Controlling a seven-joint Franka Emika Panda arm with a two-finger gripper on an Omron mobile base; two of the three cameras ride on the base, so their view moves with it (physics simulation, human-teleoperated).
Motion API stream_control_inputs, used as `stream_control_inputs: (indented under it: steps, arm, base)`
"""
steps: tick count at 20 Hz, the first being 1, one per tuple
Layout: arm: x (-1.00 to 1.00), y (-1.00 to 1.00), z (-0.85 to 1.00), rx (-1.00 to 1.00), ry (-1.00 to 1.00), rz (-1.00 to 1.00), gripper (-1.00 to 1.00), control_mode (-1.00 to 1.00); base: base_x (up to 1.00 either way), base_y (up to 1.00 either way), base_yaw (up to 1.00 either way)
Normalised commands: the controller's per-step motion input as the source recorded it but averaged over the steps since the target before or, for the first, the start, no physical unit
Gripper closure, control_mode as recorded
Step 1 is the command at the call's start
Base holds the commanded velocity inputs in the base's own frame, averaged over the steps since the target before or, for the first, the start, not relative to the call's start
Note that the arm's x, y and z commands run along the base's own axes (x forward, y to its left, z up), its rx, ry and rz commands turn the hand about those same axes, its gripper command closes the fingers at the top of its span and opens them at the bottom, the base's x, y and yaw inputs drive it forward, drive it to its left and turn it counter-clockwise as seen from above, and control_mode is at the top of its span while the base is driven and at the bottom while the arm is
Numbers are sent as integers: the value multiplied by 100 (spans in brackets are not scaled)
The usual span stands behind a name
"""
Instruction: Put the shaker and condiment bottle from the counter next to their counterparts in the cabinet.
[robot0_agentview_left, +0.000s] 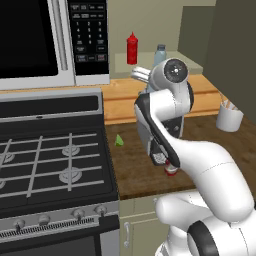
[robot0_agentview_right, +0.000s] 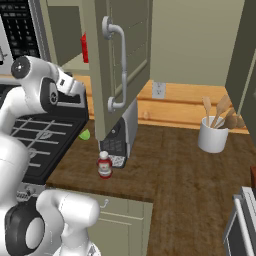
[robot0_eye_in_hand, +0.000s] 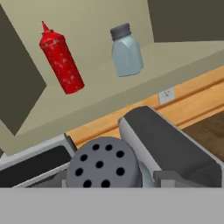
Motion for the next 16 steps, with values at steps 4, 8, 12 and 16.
stream_control_inputs:
  steps: [4,8,12,16]
  arm:
    - [-23,-10,48,0,-9,0,100,-100]
    - [-21,-11,51,0,-9,0,100,-100]
    - [-5,-24,45,0,-3,0,100,-100]
    - [6,-34,21,0,0,0,100,-100]
  base:
    - [0,0,0]
    - [0,0,0]
    - [0,0,0]
    - [0,0,0]
